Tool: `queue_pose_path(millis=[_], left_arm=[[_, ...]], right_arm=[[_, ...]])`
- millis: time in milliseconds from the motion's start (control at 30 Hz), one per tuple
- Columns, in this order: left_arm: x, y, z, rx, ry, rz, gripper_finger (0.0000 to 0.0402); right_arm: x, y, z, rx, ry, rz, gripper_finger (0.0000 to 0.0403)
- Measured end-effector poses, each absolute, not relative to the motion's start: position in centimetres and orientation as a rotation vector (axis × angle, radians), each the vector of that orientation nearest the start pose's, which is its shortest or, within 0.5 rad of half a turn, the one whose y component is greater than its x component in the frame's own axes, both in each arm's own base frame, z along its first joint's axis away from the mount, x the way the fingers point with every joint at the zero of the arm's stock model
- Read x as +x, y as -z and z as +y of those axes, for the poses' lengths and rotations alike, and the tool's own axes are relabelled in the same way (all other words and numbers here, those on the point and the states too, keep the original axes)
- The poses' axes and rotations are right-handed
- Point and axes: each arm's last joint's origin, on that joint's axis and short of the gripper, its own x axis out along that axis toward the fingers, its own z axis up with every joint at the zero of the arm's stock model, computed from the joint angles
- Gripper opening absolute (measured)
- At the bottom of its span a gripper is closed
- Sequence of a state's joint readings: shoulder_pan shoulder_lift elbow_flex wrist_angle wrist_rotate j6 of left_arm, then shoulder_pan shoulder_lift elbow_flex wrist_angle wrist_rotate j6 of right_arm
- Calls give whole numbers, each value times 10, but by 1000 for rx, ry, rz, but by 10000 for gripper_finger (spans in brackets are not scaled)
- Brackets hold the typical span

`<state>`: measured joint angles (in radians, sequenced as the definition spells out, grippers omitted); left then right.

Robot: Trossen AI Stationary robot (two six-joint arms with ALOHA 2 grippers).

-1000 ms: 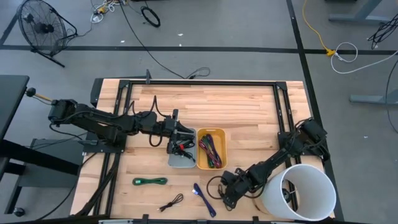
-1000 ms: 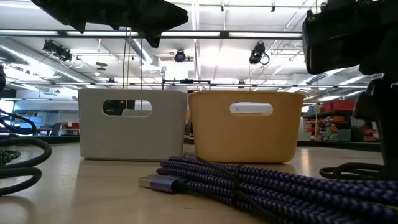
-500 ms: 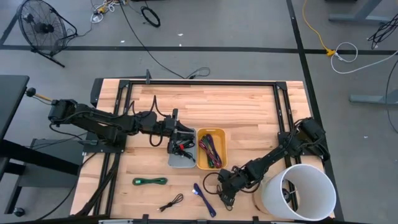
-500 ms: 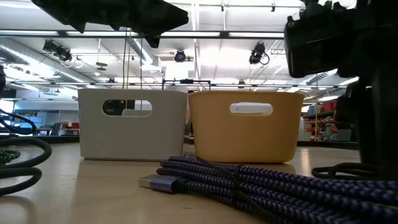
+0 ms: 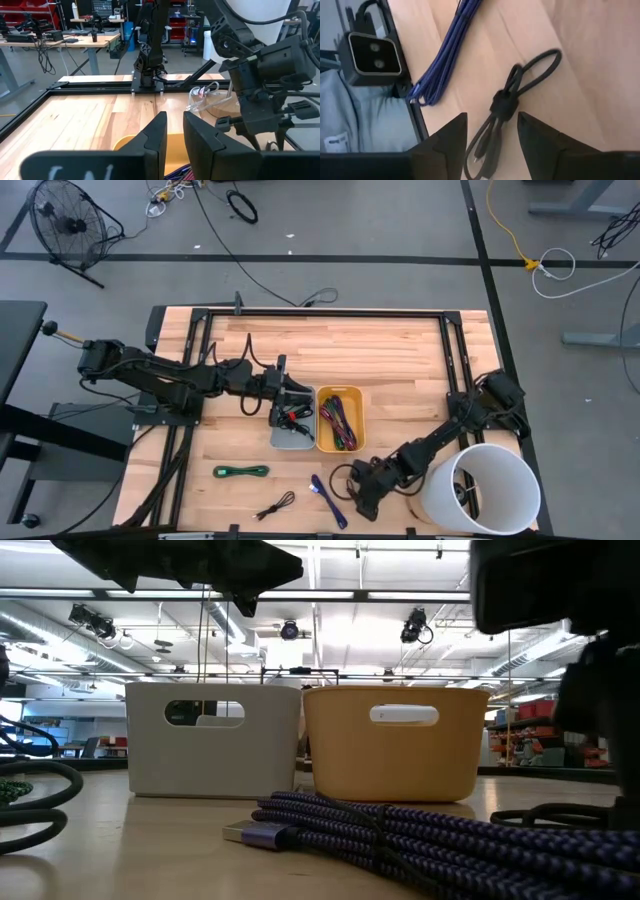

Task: Pick & Place USB Port
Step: Put the black charger cable into the gray bin

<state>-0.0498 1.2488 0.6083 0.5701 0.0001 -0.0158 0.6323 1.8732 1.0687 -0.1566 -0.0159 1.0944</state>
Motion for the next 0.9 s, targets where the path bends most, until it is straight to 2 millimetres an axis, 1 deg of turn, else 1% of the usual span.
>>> queue_pose_path(millis=[433,500,600,767,833,900], left_arm=[[265,-249,-13,-14,49,71,69],[265,-249,-13,-14,49,71,69],[265,-249,-13,-15,49,72,69],[265,-248,-13,-15,49,78,69],[265,-248,-13,-15,49,78,69],[265,-248,-13,-16,49,78,69]], right_arm=[[293,-140,219,675,13,1120,173],[293,-138,220,680,16,1123,173],[294,-129,221,684,30,1142,173],[296,-125,222,674,29,1134,173],[296,-125,222,665,35,1126,167],[296,-125,221,662,38,1131,149]])
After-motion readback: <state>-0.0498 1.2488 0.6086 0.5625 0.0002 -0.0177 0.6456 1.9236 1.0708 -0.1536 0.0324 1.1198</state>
